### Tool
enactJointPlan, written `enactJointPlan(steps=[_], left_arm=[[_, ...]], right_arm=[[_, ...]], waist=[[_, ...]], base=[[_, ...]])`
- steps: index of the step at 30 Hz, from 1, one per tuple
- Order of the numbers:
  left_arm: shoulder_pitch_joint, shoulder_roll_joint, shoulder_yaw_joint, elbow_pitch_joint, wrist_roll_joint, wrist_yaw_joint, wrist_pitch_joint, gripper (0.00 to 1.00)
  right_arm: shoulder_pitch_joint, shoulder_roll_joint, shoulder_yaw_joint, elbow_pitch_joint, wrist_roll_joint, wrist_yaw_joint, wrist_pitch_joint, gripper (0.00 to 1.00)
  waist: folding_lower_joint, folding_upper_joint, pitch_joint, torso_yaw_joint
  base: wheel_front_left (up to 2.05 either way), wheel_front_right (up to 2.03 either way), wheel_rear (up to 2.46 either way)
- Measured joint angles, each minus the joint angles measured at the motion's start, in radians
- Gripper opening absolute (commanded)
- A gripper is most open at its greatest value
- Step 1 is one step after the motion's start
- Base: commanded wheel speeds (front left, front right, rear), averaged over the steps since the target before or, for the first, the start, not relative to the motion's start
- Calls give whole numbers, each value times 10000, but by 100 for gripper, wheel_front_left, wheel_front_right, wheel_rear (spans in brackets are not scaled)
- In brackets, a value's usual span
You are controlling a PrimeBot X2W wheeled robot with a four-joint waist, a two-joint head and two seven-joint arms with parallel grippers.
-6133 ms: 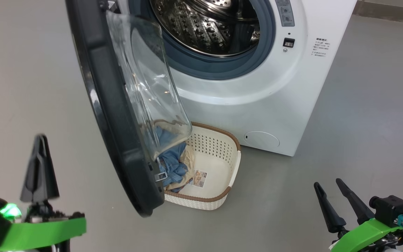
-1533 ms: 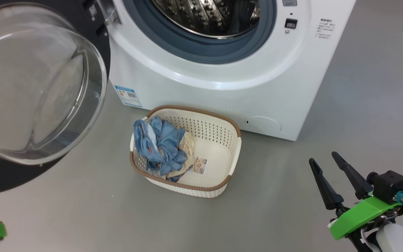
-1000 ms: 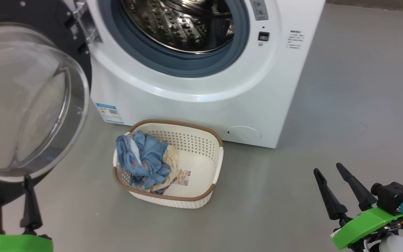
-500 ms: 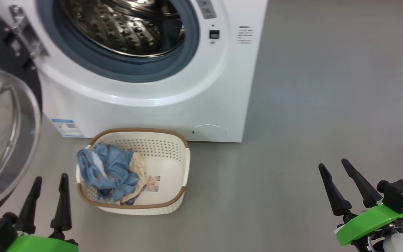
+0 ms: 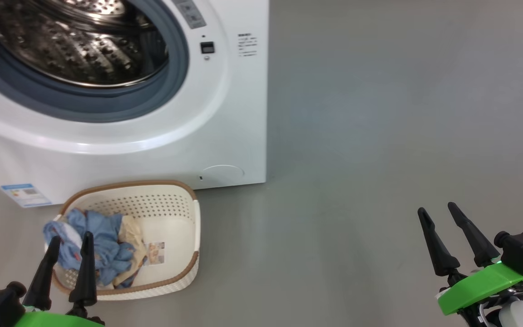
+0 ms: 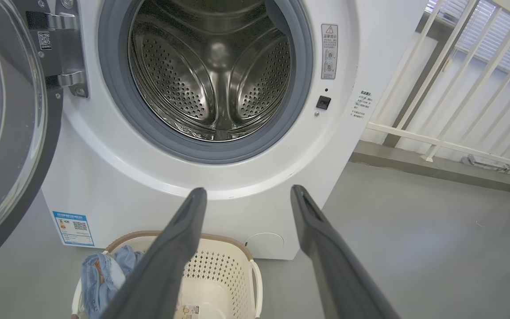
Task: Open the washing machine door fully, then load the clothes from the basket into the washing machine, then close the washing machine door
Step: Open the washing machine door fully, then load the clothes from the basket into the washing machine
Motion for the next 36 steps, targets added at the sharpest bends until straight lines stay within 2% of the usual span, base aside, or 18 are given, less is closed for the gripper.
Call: enactJointPlan(steps=[11, 26, 36], left_arm=[[23, 48, -2, -15, -52, 0, 0, 100], [23, 102, -17, 0, -180, 0, 0, 100], [22, 217, -113, -19, -314, 0, 0, 100]], right_arm=[[0, 111, -228, -42, -2, 0, 0, 100], [1, 138, -265, -86, -21, 0, 0, 100], [1, 140, -255, -115, -21, 0, 0, 100]], waist=[[0, 0, 71, -603], [0, 0, 99, -442], [0, 0, 227, -325]], base=[[0, 0, 0], [1, -4, 3], [59, -140, 81]])
